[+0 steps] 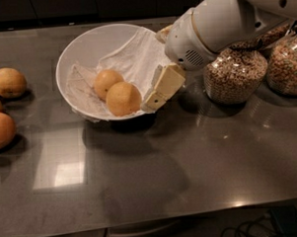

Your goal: Pick orange from white bowl

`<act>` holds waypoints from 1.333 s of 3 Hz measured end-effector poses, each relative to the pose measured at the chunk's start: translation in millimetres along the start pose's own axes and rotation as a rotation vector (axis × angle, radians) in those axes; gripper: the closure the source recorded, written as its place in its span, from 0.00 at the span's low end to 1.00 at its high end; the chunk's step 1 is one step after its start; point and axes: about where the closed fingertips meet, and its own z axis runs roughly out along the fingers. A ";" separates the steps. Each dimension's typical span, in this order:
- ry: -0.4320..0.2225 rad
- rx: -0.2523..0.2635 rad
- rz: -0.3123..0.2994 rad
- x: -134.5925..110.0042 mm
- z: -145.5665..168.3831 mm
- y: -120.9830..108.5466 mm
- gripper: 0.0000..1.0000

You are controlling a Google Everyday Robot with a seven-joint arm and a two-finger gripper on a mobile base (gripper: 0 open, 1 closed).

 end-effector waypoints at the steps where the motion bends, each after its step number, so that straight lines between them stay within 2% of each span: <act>1: -0.044 -0.036 -0.040 -32.3 8.5 22.8 0.00; 3: -0.053 -0.026 -0.027 -29.8 10.7 24.1 0.00; 4: -0.051 -0.011 -0.034 -27.2 24.7 17.3 0.17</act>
Offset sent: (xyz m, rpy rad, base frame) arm -0.0153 0.0294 0.0083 0.0239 -0.0074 0.0540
